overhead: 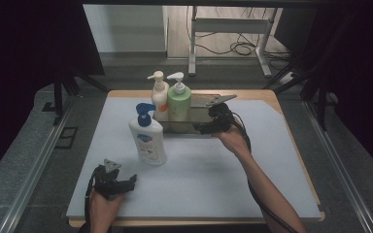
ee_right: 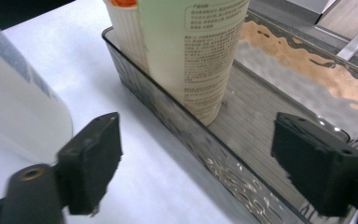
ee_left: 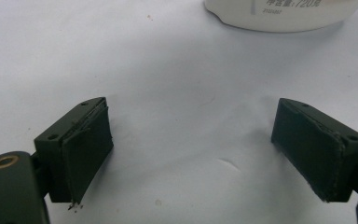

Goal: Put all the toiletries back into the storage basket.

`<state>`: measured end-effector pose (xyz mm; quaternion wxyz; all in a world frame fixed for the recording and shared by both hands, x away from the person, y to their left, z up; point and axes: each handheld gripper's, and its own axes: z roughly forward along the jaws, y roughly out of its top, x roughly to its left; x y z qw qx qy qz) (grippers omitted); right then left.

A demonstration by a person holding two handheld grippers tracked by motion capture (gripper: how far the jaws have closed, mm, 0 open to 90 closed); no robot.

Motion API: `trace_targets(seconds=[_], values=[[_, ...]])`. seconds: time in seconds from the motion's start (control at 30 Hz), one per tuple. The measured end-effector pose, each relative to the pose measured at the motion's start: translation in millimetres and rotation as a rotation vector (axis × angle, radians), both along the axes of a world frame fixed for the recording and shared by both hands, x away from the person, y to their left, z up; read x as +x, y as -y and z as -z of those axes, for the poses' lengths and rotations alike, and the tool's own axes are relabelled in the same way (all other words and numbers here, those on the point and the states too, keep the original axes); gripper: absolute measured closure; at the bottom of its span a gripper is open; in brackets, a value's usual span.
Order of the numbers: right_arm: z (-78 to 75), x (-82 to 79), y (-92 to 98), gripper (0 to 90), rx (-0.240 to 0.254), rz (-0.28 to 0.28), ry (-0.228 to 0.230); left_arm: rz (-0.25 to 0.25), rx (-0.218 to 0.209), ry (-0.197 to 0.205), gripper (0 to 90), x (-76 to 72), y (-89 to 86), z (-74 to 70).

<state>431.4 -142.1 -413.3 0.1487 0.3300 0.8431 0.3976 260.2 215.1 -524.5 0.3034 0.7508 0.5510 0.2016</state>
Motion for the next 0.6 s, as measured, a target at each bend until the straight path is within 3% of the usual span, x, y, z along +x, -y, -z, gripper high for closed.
trace_targets(seconds=[0.33, 0.6], values=[[1.2, -20.5, 9.7, 2.3, -0.046, -0.026, 0.020, 0.000, -0.001, -0.001, 11.5, 0.0, 0.0, -0.1], [8.3, -38.8, 19.7, 0.0, -0.075, -0.047, 0.028, -0.002, 0.000, -0.003, 11.5, 0.1, 0.2, -0.2]])
